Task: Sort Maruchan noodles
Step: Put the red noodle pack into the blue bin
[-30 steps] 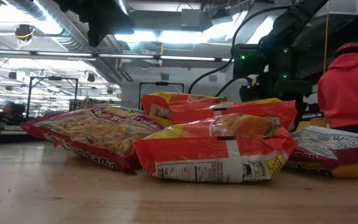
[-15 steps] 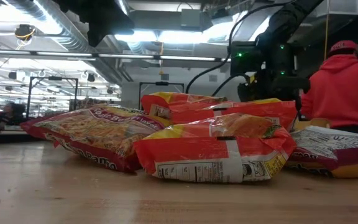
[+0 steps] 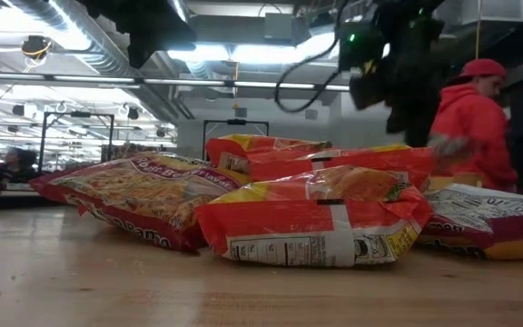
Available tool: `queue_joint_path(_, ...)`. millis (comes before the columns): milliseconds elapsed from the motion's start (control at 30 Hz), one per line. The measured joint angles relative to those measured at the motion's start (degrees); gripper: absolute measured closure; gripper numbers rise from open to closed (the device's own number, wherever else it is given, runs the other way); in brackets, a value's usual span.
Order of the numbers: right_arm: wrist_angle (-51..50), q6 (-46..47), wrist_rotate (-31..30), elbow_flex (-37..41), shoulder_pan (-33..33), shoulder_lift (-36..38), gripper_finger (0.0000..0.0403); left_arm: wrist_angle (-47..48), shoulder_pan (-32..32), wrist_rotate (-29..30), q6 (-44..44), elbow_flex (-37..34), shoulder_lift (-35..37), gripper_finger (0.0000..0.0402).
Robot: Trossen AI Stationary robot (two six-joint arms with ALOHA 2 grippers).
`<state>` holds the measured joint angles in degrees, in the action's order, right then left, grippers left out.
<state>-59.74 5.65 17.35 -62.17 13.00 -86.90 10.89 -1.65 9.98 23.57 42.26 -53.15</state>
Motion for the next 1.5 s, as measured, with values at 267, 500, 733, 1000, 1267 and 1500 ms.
queue_joint_path(267, -5.3, 7.7, 3.2, -0.9, -11.2, 13.1, 0.0355, 0.0, 0.0, 0.0, -0.1, 0.0, 0.0, 0.0319)
queue_joint_path(500, -5.3, 27.2, 0.6, -0.9, -32.1, 19.9, 0.0356, 0.0, 0.0, 0.0, -0.1, 0.0, 0.0, 0.0319)
queue_joint_path(733, -4.6, 41.4, -4.1, -0.9, -53.5, 18.0, 0.0356, -0.1, 0.0, 0.0, -0.1, 0.0, 0.0, 0.0319)
queue_joint_path(1000, -2.9, 46.2, -5.8, -0.9, -66.4, 11.6, 0.0356, -0.1, 0.0, 1.7, 0.0, 0.0, 0.0, 0.0319)
queue_joint_path(1267, 2.5, 42.8, -5.1, -0.9, -70.1, 3.9, 0.0347, 0.0, 0.0, 2.6, 0.2, 0.0, 0.0, 0.0319)
queue_joint_path(1500, 4.6, 36.9, -2.9, -0.9, -70.0, -0.8, 0.0352, 0.0, 0.0, 2.8, 0.2, 0.0, 0.0, 0.0319)
